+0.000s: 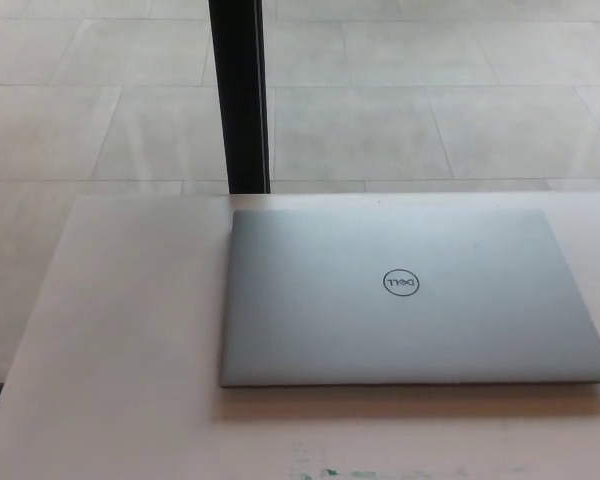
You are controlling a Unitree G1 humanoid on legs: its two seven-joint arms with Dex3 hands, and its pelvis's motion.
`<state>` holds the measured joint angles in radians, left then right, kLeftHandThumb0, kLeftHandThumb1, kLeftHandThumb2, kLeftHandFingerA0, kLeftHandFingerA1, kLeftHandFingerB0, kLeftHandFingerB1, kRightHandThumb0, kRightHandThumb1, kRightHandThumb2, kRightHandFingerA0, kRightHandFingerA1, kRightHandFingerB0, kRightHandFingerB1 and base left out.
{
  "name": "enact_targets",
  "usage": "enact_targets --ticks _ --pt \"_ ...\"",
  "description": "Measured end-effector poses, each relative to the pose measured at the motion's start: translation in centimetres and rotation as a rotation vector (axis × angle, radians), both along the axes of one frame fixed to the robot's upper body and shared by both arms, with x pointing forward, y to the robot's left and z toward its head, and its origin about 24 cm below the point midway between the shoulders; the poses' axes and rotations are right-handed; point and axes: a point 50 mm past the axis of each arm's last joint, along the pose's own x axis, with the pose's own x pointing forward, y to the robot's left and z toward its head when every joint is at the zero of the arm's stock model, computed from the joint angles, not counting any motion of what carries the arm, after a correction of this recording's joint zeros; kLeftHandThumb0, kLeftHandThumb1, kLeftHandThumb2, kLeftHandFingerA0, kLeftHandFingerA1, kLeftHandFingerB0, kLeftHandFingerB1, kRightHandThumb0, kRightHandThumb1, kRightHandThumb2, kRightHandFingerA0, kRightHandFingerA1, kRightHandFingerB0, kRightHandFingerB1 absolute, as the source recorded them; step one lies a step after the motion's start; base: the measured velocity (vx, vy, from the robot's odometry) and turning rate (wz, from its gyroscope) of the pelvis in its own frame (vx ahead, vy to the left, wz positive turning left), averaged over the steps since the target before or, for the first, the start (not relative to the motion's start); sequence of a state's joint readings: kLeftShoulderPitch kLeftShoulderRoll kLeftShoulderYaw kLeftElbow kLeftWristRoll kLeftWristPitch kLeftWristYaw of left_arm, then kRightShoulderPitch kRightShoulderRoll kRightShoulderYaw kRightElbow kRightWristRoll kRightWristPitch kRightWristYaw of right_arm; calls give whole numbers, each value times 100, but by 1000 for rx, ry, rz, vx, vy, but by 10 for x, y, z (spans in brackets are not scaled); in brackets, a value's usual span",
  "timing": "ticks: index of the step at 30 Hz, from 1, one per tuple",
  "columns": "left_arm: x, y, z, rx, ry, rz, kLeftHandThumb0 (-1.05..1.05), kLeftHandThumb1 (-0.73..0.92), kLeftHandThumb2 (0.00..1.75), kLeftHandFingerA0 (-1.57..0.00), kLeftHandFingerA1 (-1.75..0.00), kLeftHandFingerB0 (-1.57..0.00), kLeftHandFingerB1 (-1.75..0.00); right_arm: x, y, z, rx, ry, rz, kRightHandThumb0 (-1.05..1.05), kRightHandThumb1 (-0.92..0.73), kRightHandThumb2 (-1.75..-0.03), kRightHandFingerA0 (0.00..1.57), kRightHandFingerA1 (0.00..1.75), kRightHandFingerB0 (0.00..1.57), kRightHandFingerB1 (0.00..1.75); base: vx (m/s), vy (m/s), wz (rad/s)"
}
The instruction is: The robot uses its right hand to push down on the lid of a laptop kept in the middle of the desk to close it
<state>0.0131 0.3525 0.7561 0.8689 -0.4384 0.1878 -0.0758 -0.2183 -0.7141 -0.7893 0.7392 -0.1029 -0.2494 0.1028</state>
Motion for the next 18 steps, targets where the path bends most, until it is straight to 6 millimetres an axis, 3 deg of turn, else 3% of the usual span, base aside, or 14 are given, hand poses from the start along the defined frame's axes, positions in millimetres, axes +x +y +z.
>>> enact_targets --ticks 1,2,3,4,5,7,10,11,12,14,15,16,17,18 --pt "0 0 0 0 0 0 -104 81 123 -28 -87 -23 -70 -6 -3 -3 29 -23 -28 -92 -75 -120 63 123 9 65 0 0 0" --pt "0 0 0 0 0 0 -105 92 89 -26 -97 -19 -71 -9 -6 -5 49 -38 -46 -92 -75 -121 63 122 9 65 0 0 0" --pt "0 0 0 0 0 0 -105 92 89 -25 -95 -18 -71 -14 -8 -9 77 -59 -70 -84 -77 -126 63 119 0 53 0 0 0" --pt "0 0 0 0 0 0 -105 92 90 -25 -96 -18 -74 -19 -11 -12 107 -82 -96 -89 -76 -122 83 131 2 63 0 0 0" --pt "0 0 0 0 0 0 -105 92 89 -24 -95 -17 -72 -25 -13 -17 142 -111 -126 -98 -92 -83 58 162 0 53 0 0 0" --pt "0 0 0 0 0 0 -105 92 89 -24 -95 -17 -72 -33 -17 -24 197 -157 -172 -98 -92 -83 58 162 0 53 0 0 0" --pt "0 0 0 0 0 0 -105 92 88 -25 -96 -17 -70 -46 -20 -38 289 -229 -249 -93 -92 -79 88 163 0 51 0 0 0" --pt "0 0 0 0 0 0 -105 92 88 -25 -96 -17 -70 -50 -21 -42 313 -248 -269 -93 -92 -79 88 163 0 51 0 0 0" --pt "0 0 0 0 0 0 -105 92 88 -26 -95 -19 -72 -53 -21 -46 340 -269 -289 -102 -82 -85 90 158 0 74 0 0 0" --pt "0 0 0 0 0 0 -104 92 92 -22 -107 -19 -78 -61 -22 -58 406 -318 -340 -95 -92 -79 77 160 0 83 0 0 0" --pt "0 0 0 0 0 0 -105 92 90 -26 -99 -21 -76 -64 -21 -62 430 -336 -359 -91 -75 -122 84 129 0 69 0 0 0" --pt "0 0 0 0 -1 0 -105 92 86 -28 -100 -20 -75 -67 -21 -66 457 -358 -380 -97 -89 -77 75 163 0 86 0 0 0" --pt "0 0 0 0 -1 0 -101 81 121 -29 -86 -24 -72 -71 -21 -71 485 -380 -403 -90 -72 -123 92 133 4 70 0 0 0" --pt "0 0 0 0 -1 0 -105 92 90 -25 -96 -21 -73 -74 -20 -75 509 -400 -424 -97 -92 -79 86 166 0 91 0 0 0"
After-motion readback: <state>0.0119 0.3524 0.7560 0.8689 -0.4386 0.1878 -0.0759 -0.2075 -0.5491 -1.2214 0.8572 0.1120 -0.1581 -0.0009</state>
